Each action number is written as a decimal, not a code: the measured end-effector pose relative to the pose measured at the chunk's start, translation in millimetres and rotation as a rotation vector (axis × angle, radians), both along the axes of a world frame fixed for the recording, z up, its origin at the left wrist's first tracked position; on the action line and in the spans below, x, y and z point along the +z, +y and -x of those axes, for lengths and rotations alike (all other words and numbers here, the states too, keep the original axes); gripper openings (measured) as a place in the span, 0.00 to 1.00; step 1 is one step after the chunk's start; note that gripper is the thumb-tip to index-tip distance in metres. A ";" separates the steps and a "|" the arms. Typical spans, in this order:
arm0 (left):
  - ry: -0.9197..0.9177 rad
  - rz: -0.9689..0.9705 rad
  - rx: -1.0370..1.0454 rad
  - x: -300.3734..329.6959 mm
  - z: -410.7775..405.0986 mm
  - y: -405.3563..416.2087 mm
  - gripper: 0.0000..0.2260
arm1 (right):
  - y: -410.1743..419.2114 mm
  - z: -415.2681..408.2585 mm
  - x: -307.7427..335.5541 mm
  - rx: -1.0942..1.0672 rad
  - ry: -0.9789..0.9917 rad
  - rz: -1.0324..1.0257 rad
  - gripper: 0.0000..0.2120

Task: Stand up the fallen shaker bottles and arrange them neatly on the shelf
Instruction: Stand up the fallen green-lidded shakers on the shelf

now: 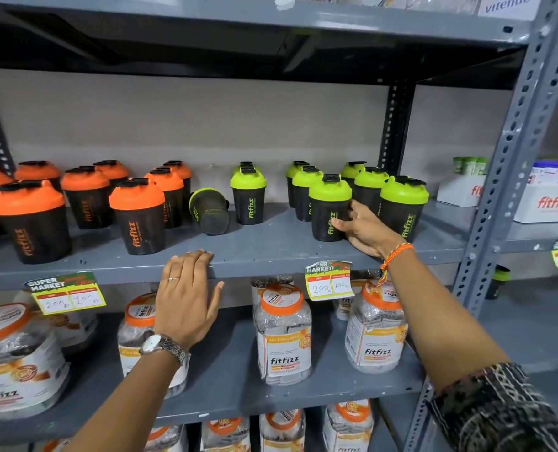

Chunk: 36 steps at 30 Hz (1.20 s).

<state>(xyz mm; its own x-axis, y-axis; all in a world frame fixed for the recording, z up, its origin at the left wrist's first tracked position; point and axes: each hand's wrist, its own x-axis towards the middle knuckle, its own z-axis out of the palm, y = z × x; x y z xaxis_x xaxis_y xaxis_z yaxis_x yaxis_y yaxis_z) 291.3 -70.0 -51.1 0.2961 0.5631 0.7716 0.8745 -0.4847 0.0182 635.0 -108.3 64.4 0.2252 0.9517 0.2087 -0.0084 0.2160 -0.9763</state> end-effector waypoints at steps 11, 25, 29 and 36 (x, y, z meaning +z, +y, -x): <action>0.013 0.001 -0.016 0.5 0.7 -0.7 0.23 | -6.2 6.0 -5.4 -0.233 -0.112 0.009 0.33; -0.010 -0.115 -0.149 -3.8 16.9 19.5 0.21 | 42.1 144.9 11.3 -0.665 -0.684 -0.507 0.09; 0.024 -0.197 -0.147 -9.6 18.8 33.0 0.20 | 99.1 182.6 35.7 -0.438 -0.802 -0.096 0.16; 0.045 -0.311 -0.104 -20.6 14.8 49.5 0.21 | 137.0 220.7 45.9 -0.268 -0.900 0.243 0.30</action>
